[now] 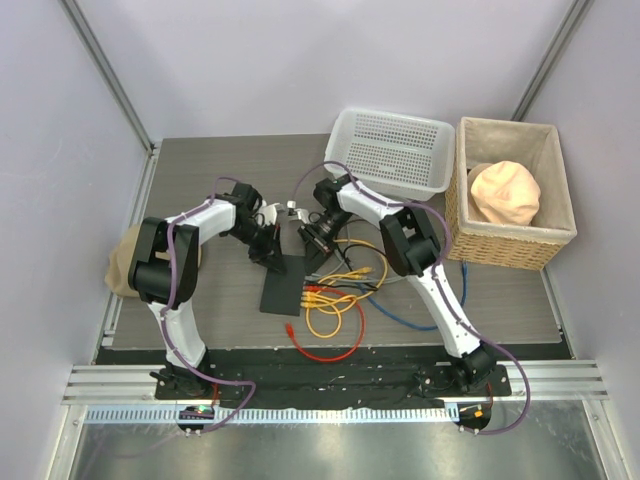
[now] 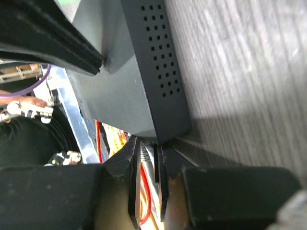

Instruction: Pull the plug from the switch port

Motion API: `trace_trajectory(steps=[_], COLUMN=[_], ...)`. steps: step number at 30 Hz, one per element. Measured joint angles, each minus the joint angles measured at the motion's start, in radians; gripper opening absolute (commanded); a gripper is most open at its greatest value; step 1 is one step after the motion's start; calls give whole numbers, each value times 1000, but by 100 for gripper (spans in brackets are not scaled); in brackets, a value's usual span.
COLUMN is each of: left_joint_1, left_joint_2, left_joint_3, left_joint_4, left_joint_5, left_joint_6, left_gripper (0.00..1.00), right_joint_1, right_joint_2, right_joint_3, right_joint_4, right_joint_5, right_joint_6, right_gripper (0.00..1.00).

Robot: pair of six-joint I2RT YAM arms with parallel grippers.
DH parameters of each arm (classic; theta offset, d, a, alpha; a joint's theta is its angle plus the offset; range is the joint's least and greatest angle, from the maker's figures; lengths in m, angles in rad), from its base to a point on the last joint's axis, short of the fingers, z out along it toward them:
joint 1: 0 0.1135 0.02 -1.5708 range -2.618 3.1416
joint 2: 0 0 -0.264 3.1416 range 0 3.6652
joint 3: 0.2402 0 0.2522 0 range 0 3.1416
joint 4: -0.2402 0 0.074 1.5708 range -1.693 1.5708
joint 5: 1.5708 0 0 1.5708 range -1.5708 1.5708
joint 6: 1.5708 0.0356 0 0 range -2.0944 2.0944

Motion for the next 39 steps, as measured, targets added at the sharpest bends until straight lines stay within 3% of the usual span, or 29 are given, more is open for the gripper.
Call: trace_trajectory(steps=[5, 12, 20, 23, 24, 25, 30, 39], left_joint_1=[0, 0, -2, -2, -2, -2, -2, -2], left_joint_2=[1, 1, 2, 2, 2, 2, 2, 2], left_joint_3=[0, 0, 2, 2, 2, 2, 5, 6], left_joint_4=[0, -2, -4, -3, -3, -3, -6, -7], left_joint_5=[1, 2, 1, 2, 2, 3, 3, 2], left_joint_6=[0, 0, 0, 0, 0, 0, 0, -2], left_gripper=[0, 0, 0, 0, 0, 0, 0, 0], right_joint_1=[0, -43, -64, -81, -87, -92, -106, -217], right_joint_2=[19, -140, -48, -64, -76, -89, -213, -662], right_joint_3=[39, -250, -13, 4, 1, -5, -93, -490], right_joint_4=[-58, 94, -48, -23, -13, -3, 80, 267], right_joint_5=[19, 52, 151, 211, 233, 251, 372, 512], right_joint_6=[5, 43, 29, -8, -20, -28, -75, -59], right_gripper=[1, 1, 1, 26, 39, 43, 51, 54])
